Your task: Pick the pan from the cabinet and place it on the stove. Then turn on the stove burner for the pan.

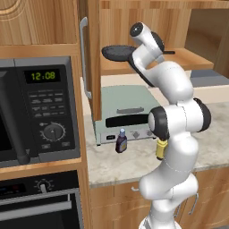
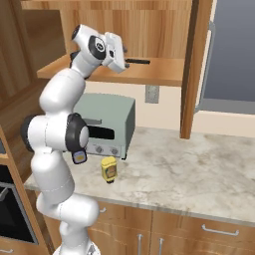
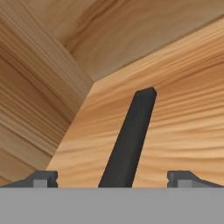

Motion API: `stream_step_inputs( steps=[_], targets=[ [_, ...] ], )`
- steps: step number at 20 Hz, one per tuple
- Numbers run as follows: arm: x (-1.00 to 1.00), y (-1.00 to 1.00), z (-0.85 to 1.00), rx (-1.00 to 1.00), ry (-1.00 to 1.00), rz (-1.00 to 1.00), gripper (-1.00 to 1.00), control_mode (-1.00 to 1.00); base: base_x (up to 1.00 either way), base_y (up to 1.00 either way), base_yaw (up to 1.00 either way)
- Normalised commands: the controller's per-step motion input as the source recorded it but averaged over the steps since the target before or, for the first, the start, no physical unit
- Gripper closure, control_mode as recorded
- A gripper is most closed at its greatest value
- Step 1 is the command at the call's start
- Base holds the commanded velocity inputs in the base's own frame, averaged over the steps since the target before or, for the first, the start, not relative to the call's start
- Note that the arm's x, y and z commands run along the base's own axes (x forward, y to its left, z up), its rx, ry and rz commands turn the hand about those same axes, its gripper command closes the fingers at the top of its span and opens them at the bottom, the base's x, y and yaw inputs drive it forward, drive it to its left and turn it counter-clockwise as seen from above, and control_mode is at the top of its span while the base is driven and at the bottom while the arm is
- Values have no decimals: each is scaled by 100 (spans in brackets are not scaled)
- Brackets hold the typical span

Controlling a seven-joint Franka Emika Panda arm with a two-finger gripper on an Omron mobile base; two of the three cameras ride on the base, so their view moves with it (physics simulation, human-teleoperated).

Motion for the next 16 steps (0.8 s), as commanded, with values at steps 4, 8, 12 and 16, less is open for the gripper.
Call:
stream_step_inputs(
  steps=[4, 8, 12, 16],
  targets=[
    [7, -14, -31, 3, 0, 0, -100, -100, 0, 0, 0],
    [13, -4, -30, 1, 1, 0, -100, -100, 0, 0, 0],
    [18, -1, -28, 2, 2, 0, -100, -100, 0, 0, 0],
    [19, -4, -28, 4, 1, 0, -100, -100, 0, 0, 0]
  ],
)
